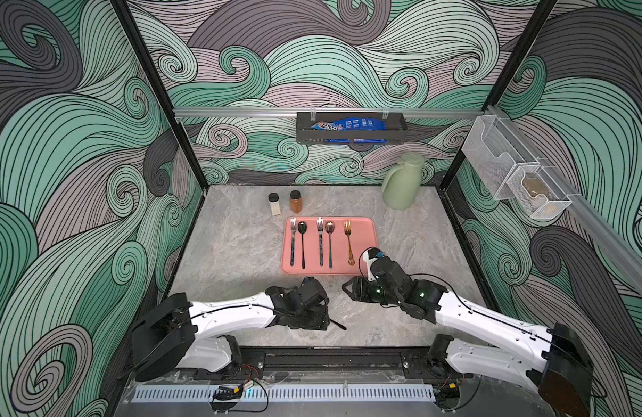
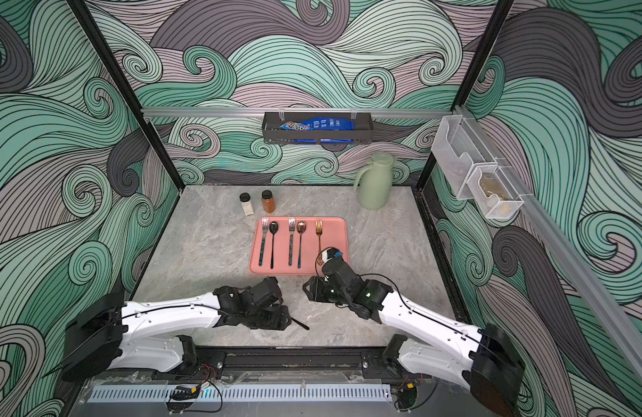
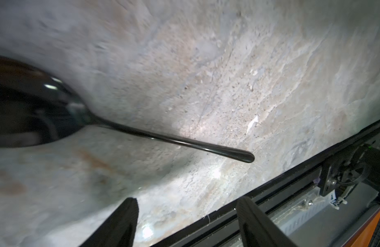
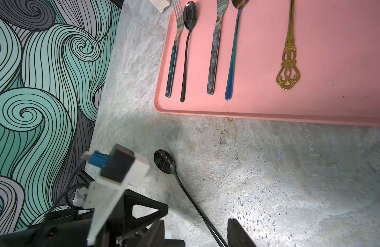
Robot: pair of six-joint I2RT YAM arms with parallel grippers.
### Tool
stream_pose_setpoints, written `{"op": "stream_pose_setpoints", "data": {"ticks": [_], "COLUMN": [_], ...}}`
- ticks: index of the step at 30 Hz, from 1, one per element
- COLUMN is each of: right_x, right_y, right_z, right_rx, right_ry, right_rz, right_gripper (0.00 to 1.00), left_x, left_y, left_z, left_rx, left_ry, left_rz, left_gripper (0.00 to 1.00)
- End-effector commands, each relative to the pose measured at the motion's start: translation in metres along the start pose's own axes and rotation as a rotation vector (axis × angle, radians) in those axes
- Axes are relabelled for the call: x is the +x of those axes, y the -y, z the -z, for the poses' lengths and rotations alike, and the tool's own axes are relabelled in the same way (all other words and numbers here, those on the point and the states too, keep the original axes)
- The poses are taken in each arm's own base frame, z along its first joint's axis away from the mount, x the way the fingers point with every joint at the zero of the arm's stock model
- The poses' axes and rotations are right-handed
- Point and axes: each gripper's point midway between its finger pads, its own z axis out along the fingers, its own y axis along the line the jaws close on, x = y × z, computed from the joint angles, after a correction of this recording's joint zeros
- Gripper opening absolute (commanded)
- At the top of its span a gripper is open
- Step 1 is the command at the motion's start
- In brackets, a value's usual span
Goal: Set the spoon and fork side by side
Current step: Pick up the spoon from the center of the board.
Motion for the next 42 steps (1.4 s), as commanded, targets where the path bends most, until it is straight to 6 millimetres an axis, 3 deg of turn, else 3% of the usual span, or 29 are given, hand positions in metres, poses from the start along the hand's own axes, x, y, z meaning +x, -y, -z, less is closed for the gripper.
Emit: {"op": "stream_pose_setpoints", "data": {"ticks": [1, 5, 9, 11, 16, 26, 34, 37, 42], "right_x": [0.001, 0.017, 0.040, 0.050, 0.067, 0.082, 0.088, 0.087, 0.085], "right_y": [-0.011, -0.026, -0.037, -0.045, -0.063, -0.042, -0.031, -0.028, -0.022], "right_z": [-0.007, -0.025, -0.050, -0.061, -0.083, -0.113, -0.129, -0.132, -0.133], "right_rx": [-0.038, -0.042, -0.032, -0.037, -0.061, 0.095, 0.143, 0.172, 0.215], "right_ry": [-0.006, -0.063, -0.159, -0.191, -0.227, -0.264, -0.297, -0.308, -0.311], "right_rz": [0.093, 0.269, 0.415, 0.469, 0.568, 0.601, 0.625, 0.629, 0.636], "right_gripper": [0.52, 0.53, 0.60, 0.65, 0.67, 0.62, 0.60, 0.52, 0.29], "left_x": [-0.006, -0.014, -0.017, -0.016, -0.013, -0.020, -0.021, -0.021, -0.020], "left_y": [-0.048, -0.097, -0.127, -0.120, -0.103, -0.108, -0.102, -0.101, -0.101], "left_z": [0.022, 0.050, 0.074, 0.071, 0.057, 0.065, 0.058, 0.056, 0.057], "left_rx": [-0.136, -0.227, -0.233, -0.172, -0.070, -0.108, -0.089, -0.087, -0.082], "left_ry": [0.066, 0.162, 0.242, 0.254, 0.209, 0.249, 0.227, 0.217, 0.219], "left_rz": [0.047, 0.131, 0.205, 0.209, 0.196, 0.157, 0.131, 0.127, 0.123], "left_gripper": [0.76, 0.75, 0.75, 0.73, 0.71, 0.72, 0.72, 0.72, 0.71]}}
